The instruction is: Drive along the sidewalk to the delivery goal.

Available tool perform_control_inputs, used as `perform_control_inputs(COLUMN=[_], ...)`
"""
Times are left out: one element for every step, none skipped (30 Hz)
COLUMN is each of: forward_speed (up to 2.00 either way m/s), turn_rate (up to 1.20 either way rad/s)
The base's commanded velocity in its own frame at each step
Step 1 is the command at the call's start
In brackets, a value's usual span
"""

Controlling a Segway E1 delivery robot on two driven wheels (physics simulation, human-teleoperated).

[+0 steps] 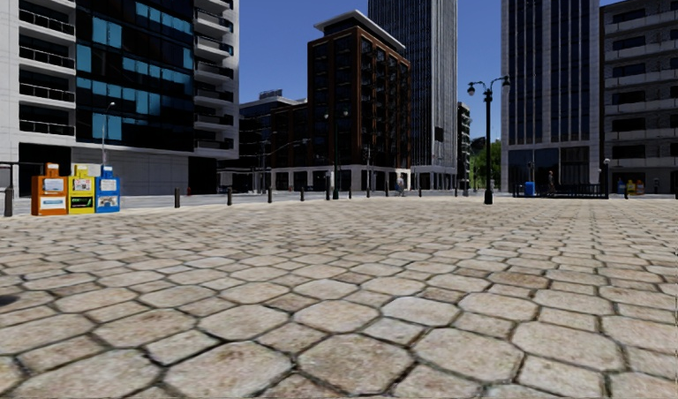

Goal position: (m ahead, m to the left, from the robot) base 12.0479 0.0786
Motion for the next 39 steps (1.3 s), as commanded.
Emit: perform_control_inputs(forward_speed=[2.0, 2.0, 2.0, 2.0, 2.0, 2.0, 2.0, 2.0, 2.0, 2.0, 2.0, 2.0, 2.0, 2.0, 2.0, 2.0, 2.0, 2.0, 2.0, 2.0, 2.0, 2.0, 2.0, 2.0, 2.0, 2.0, 2.0, 2.0, 2.0, 2.0, 2.0, 2.0, 2.0, 2.0, 2.0, 2.0, 2.0, 2.0, 2.0], turn_rate=[0.0, 0.0, 0.0, 0.0, 0.0, 0.0, 0.0, 0.0, 0.0, 0.0, 0.0, 0.0, 0.0, 0.0, 0.0, 0.0, 0.0, 0.0, 0.0, 0.0, 0.0, 0.0, 0.0, 0.0, 0.0, 0.0, 0.0, 0.0, 0.0, 0.0, 0.0, 0.0, 0.0, 0.0, 0.0, 0.0, 0.0, 0.0, 0.0])
